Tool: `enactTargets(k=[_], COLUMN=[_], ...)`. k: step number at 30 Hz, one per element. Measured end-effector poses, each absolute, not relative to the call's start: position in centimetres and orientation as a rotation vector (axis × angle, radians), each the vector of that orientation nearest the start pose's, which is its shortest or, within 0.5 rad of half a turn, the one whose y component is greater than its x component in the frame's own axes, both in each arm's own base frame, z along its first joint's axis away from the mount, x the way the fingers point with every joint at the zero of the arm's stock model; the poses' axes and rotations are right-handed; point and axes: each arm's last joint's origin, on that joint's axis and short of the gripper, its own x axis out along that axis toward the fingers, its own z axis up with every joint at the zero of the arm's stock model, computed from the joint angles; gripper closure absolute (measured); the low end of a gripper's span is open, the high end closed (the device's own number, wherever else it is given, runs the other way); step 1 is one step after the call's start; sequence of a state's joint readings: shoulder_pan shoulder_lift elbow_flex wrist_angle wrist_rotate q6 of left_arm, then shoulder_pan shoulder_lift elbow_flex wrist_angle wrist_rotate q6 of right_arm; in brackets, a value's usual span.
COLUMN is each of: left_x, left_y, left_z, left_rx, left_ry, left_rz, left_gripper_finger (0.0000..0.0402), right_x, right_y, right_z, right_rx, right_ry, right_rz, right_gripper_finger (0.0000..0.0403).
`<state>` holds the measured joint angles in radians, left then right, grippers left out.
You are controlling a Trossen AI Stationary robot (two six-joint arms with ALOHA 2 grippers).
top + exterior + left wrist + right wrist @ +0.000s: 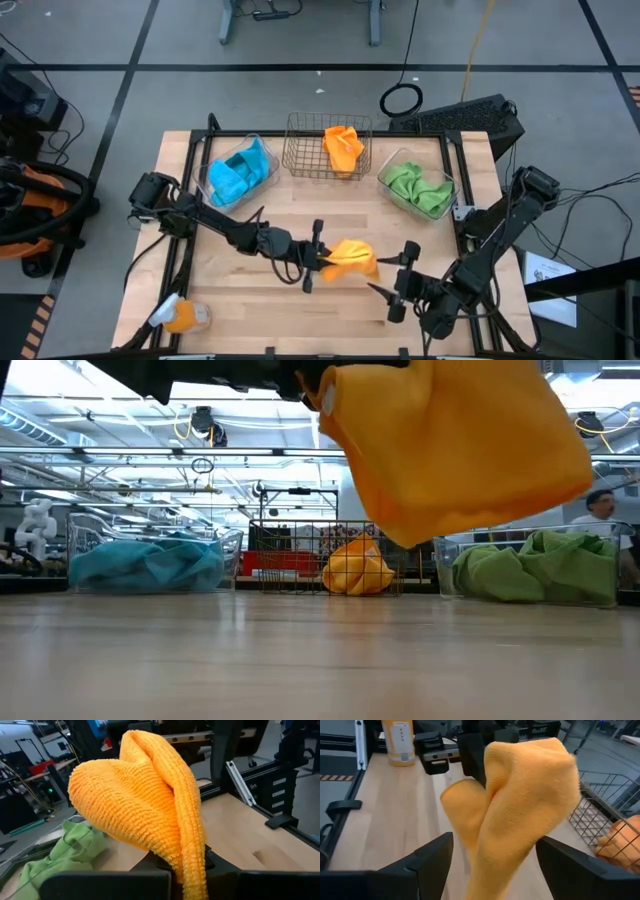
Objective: Sort microfiber towel by color & place in baskets
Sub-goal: Put the yellow towel into the wire basket
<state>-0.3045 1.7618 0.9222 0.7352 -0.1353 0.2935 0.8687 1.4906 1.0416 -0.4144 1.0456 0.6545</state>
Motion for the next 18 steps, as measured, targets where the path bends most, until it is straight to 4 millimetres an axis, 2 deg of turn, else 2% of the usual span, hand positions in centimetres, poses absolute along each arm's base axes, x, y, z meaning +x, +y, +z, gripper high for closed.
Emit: enactTargets(k=[11, 18], left_x=[35.8, 35.8], left_y=[-10.9, -10.8], left_z=[20.6, 20.7], left_rx=[0.276, 0.256], left_ry=[0.126, 0.122], left_rz=[-0.150, -0.127], left_gripper_finger=[0.0390, 0.0390], right_x=[20.3, 20.2], right_y=[20.9, 20.7], right_z=[24.1, 23.1], right_rx=[0.059, 0.039], right_ry=[0.552, 0.504], right_rz=[-0.294, -0.348], right_gripper_finger=[0.0129, 0.0129])
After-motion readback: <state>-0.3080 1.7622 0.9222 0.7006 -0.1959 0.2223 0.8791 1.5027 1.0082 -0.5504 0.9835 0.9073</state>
